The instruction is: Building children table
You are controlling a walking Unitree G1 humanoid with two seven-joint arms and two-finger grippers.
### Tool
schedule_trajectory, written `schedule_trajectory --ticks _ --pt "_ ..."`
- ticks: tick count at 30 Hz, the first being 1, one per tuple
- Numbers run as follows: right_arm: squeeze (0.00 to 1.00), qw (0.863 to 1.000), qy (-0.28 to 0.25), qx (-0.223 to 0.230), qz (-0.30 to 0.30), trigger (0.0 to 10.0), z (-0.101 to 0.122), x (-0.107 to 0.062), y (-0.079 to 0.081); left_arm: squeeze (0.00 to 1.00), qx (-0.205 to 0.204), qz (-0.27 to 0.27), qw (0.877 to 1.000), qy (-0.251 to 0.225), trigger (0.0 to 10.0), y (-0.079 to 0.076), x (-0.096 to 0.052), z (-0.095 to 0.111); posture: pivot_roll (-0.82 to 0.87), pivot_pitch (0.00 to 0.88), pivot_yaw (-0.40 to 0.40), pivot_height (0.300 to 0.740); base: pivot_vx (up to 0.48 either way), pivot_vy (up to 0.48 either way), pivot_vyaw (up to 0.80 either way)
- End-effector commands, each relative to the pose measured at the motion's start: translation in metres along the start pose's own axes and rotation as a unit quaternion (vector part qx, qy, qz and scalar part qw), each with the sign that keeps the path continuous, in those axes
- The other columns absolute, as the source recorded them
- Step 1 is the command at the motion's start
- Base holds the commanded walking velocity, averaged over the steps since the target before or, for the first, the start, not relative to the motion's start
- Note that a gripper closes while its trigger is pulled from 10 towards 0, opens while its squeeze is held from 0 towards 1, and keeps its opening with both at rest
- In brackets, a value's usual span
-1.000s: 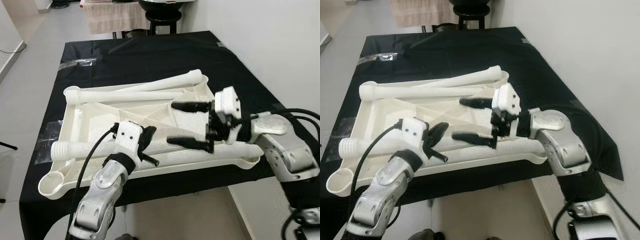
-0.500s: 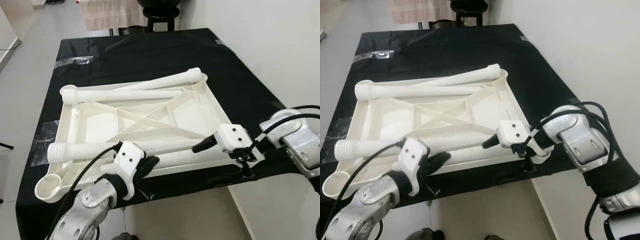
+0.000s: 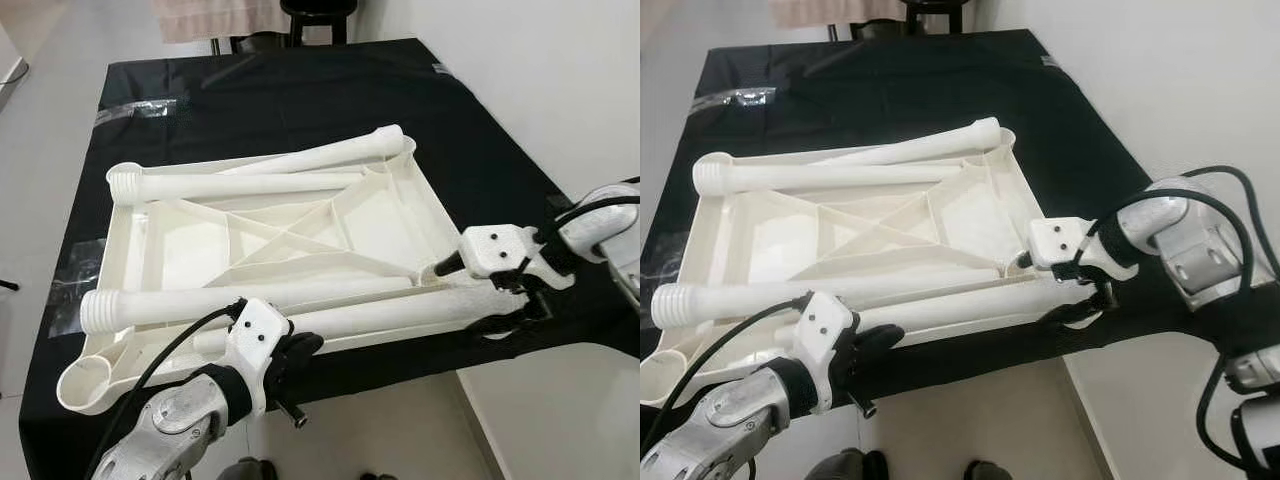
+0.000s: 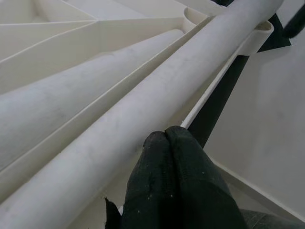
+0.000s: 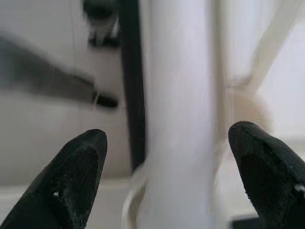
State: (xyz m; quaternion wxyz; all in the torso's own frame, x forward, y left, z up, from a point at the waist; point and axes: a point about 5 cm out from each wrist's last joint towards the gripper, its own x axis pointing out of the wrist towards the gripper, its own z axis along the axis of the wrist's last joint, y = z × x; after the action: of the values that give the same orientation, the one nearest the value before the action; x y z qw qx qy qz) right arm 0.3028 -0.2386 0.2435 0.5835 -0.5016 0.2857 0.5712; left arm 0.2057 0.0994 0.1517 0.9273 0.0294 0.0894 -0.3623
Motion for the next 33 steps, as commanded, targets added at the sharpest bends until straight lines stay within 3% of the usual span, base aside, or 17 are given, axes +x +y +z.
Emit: schedule_trajectory --ticks 1,4,5,7,8,22,28,33 --pt "0.0 0.999 0.026 -0.014 0.016 10.0 -0.001 0.002 0.001 0.0 -0.007 0.001 1.0 0.015 10.0 -0.002 -0.002 -0.004 0.03 0.209 -0.069 0.74 0.0 0.0 0.0" --pt "0.0 0.999 0.04 -0.018 0.022 10.0 -0.003 0.003 0.0 0.0 -0.006 0.005 1.0 0.012 10.0 -0.002 -0.001 -0.003 0.03 0.21 -0.075 0.74 0.0 0.0 0.0" --pt "0.0 0.999 0.047 -0.018 0.019 2.8 -0.004 0.003 -0.002 0.0 -0.004 0.009 1.0 0.01 10.0 -0.002 -0.001 -0.002 0.03 0.211 -0.076 0.74 0.0 0.0 0.0" --pt "0.0 0.999 0.047 -0.018 0.019 2.8 -0.004 0.003 -0.002 0.0 -0.004 0.009 1.0 0.01 10.0 -0.002 -0.001 -0.002 0.03 0.211 -0.076 0.74 0.0 0.0 0.0" --pt "0.0 0.998 0.051 -0.019 0.017 0.0 -0.004 0.003 -0.004 0.0 -0.003 0.015 1.0 0.008 10.0 -0.001 -0.001 0.0 0.03 0.21 -0.079 0.74 0.0 0.0 0.0" --pt "0.0 0.997 0.052 -0.05 0.025 0.0 -0.003 0.01 -0.006 0.0 0.005 0.05 0.999 -0.006 10.0 0.01 0.001 0.007 0.04 0.192 -0.089 0.74 0.0 0.0 0.0" --pt "0.0 0.998 -0.047 -0.032 0.008 0.0 0.007 -0.002 -0.011 0.0 0.016 0.062 0.997 -0.047 10.0 0.018 0.004 0.027 0.04 0.182 -0.083 0.74 0.0 0.0 0.0" --pt "0.0 0.997 -0.072 -0.018 -0.031 0.0 0.008 -0.022 -0.021 0.0 0.033 0.047 0.996 -0.072 10.0 0.017 0.004 0.043 0.04 0.183 -0.081 0.74 0.0 0.0 0.0"
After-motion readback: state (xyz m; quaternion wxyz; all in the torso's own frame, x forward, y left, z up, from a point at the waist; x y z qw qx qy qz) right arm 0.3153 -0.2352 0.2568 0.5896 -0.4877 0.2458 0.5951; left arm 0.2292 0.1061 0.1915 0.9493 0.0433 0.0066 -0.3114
